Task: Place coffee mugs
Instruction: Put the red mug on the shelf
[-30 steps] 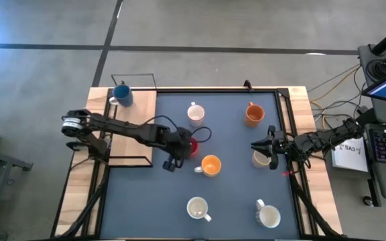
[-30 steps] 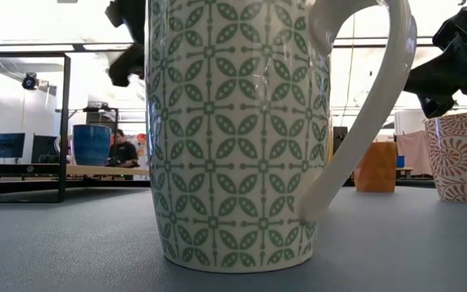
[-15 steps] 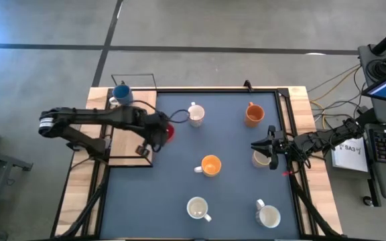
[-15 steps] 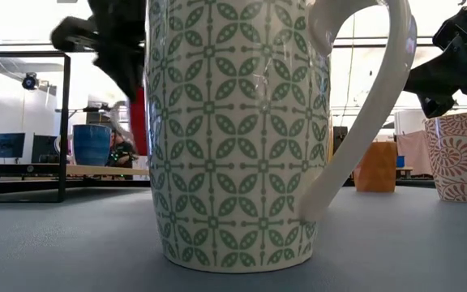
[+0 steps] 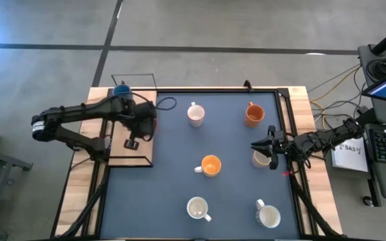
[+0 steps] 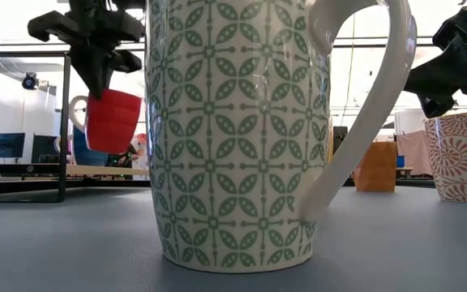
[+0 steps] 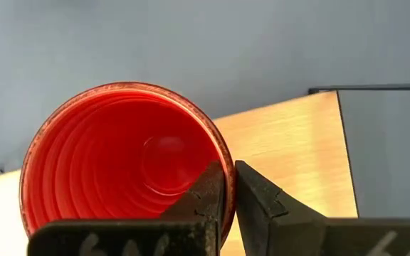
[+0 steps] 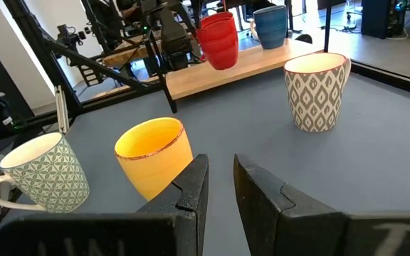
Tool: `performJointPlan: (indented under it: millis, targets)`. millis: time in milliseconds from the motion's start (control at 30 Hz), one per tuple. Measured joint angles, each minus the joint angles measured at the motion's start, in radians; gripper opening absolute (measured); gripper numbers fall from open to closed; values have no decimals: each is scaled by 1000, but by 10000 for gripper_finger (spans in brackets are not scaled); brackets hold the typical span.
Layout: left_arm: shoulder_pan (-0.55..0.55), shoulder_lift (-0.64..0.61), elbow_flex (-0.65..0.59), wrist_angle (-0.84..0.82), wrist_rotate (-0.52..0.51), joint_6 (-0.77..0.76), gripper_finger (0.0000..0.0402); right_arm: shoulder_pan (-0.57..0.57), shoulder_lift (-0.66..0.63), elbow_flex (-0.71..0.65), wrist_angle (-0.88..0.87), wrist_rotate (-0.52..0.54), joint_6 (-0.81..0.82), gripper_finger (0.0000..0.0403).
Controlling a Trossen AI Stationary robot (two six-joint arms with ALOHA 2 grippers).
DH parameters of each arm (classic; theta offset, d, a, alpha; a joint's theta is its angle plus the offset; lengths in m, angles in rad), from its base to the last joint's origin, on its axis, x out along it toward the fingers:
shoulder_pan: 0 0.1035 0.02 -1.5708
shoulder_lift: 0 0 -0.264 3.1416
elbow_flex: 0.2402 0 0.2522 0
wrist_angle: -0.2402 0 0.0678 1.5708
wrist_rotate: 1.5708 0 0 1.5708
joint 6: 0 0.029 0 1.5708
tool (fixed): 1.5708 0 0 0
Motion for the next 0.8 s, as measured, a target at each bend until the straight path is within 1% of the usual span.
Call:
performJointPlan:
  millis: [433, 633, 800]
  targets:
    - [154, 5, -28, 51, -3, -176, 11, 0, 0, 0, 0, 0, 0, 57]
    - [192, 5, -74, 106, -9, -315, 12, 0, 0, 0, 0, 0, 0, 57]
    - [199, 5, -98, 149, -48, -418, 13, 0, 0, 0, 0, 0, 0, 57]
